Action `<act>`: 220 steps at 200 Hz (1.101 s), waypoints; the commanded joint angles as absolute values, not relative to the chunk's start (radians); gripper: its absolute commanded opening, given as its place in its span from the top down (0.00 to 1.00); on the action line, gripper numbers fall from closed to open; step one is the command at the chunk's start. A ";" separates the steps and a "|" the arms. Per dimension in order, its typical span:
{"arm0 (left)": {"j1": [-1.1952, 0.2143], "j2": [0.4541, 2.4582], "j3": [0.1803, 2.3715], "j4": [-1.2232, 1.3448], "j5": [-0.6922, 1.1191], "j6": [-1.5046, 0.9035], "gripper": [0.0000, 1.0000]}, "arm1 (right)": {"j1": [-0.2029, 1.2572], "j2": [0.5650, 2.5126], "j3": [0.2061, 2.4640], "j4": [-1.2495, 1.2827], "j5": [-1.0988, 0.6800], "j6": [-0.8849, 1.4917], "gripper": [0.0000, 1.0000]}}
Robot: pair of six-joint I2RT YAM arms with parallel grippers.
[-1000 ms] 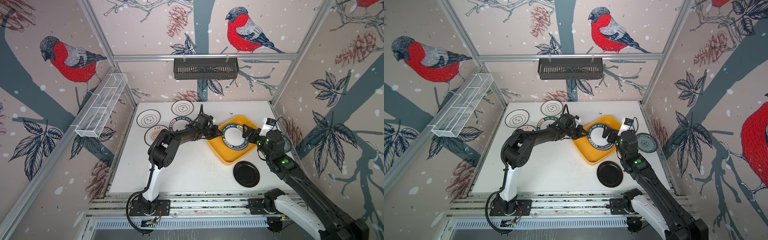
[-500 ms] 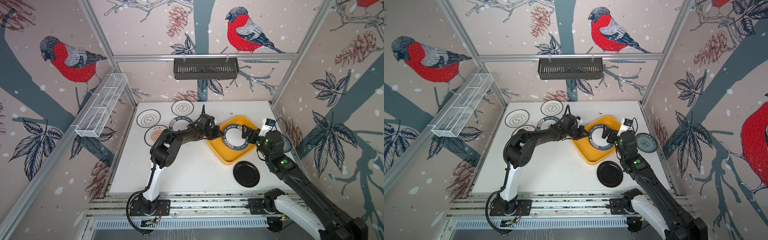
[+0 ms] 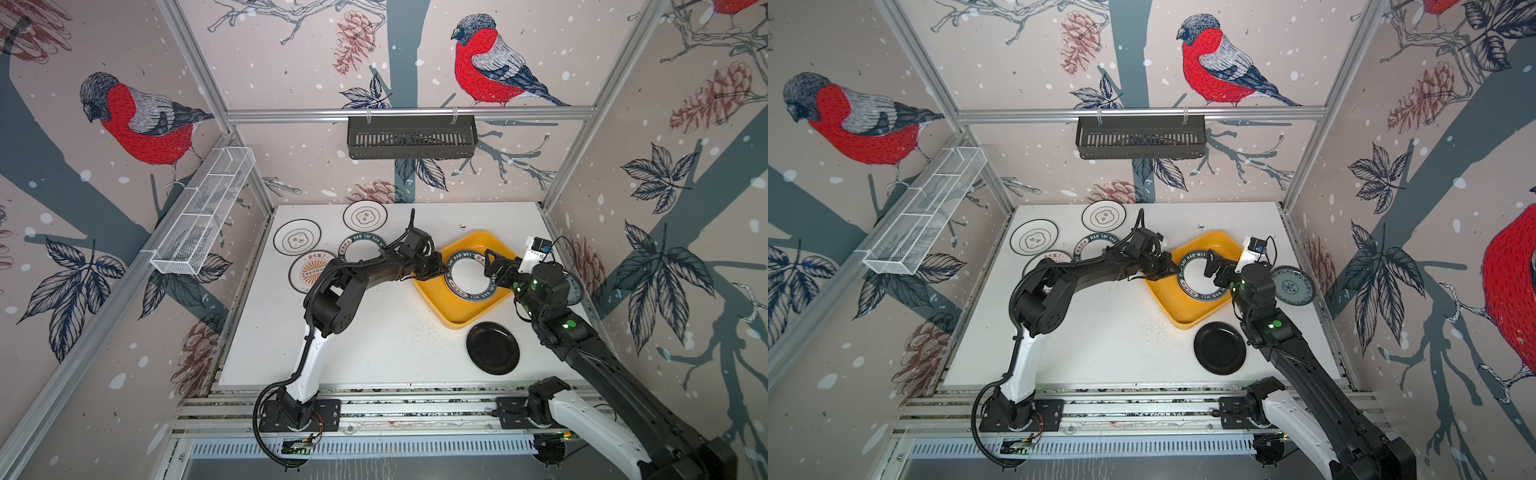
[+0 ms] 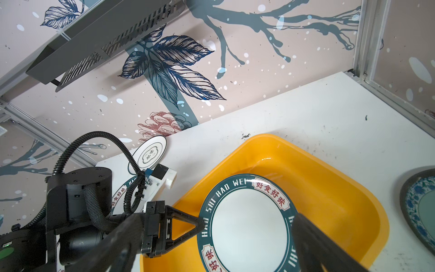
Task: Place the plates into the plastic bin on the countertop
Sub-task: Place the plate in the plastic bin.
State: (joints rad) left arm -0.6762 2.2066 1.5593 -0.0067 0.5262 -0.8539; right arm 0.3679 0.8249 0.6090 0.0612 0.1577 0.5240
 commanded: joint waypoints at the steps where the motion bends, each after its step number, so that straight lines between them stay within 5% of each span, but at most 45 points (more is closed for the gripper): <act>1: -0.687 2.202 1.568 -0.043 0.508 -0.828 0.88 | 0.368 0.823 0.606 0.089 0.152 0.524 0.00; 94: -0.703 2.156 1.594 -0.135 0.431 -0.763 0.45 | 0.369 0.834 0.617 0.088 0.148 0.522 0.00; 171: -0.699 1.985 1.509 -0.074 0.366 -0.697 0.31 | 0.374 0.886 0.643 0.121 0.126 0.503 0.00; 220: -0.591 1.753 1.212 0.134 0.378 -0.773 0.29 | 0.395 0.913 0.656 0.137 0.115 0.505 0.00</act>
State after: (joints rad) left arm -0.6456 1.8343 1.3270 -0.0116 0.3847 -0.7273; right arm 0.3870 0.9039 0.6437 0.0875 0.1261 0.5163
